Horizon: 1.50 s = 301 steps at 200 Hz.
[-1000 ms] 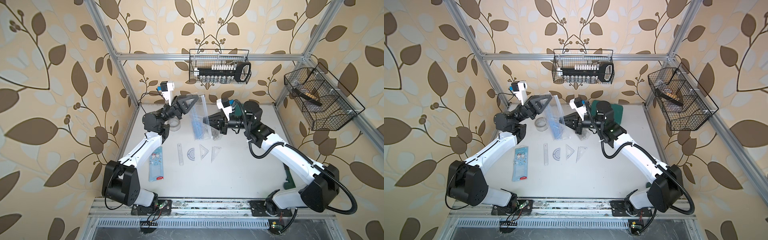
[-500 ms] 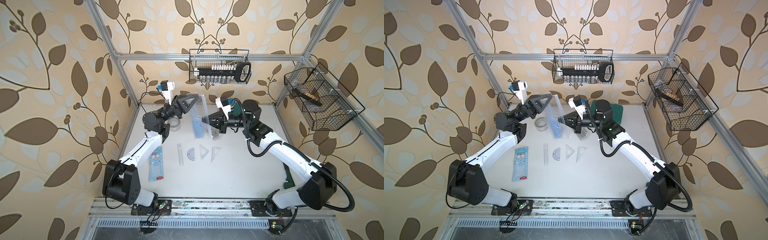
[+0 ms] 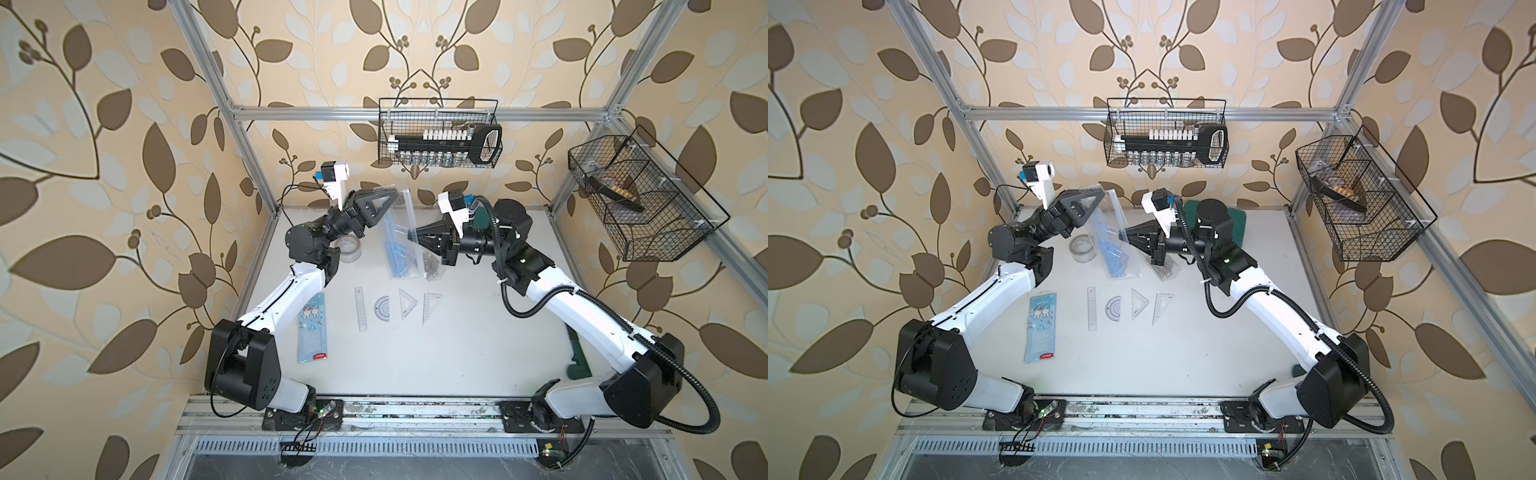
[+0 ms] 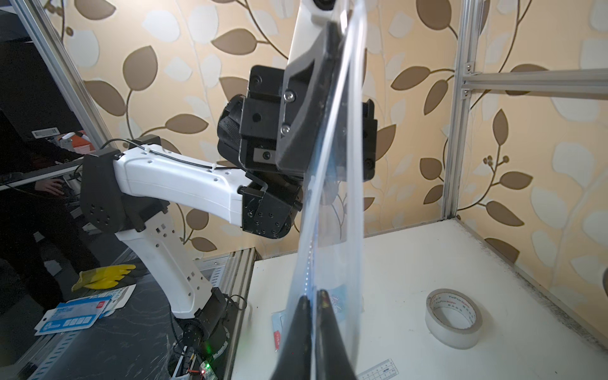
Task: Open the ruler set and take out the ruler
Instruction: Take out the ruler from the ruler set bag, then place the ruler at the center of the board.
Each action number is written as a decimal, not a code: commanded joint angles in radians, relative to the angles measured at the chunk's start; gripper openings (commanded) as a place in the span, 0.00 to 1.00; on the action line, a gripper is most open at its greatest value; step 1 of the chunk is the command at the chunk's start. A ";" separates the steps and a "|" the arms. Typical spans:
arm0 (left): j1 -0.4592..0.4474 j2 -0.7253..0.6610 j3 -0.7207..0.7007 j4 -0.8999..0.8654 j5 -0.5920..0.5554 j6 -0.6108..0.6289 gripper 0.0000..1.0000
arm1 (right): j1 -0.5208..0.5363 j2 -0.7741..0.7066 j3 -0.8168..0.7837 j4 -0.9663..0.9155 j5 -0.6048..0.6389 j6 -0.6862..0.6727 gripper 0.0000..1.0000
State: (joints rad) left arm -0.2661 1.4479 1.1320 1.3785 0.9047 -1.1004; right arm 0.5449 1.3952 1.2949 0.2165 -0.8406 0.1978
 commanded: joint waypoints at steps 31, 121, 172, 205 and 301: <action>-0.009 -0.033 0.017 0.053 -0.032 0.022 0.00 | -0.011 -0.066 -0.001 -0.007 0.049 -0.024 0.00; -0.009 -0.050 0.007 0.054 -0.040 0.031 0.00 | -0.060 -0.145 -0.076 0.064 0.106 0.020 0.00; -0.009 -0.054 -0.003 0.054 -0.039 0.031 0.00 | -0.079 -0.181 -0.096 0.117 0.150 0.050 0.00; -0.009 -0.048 -0.005 0.054 -0.041 0.031 0.00 | -0.094 -0.201 -0.091 0.129 0.167 0.057 0.00; -0.003 -0.059 -0.018 0.030 -0.040 0.054 0.00 | -0.192 -0.335 -0.095 -0.031 0.255 -0.019 0.00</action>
State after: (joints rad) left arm -0.2691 1.4296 1.1145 1.3796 0.8810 -1.0706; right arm 0.3817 1.1065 1.2133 0.2489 -0.6140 0.2119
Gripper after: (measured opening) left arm 0.054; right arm 0.048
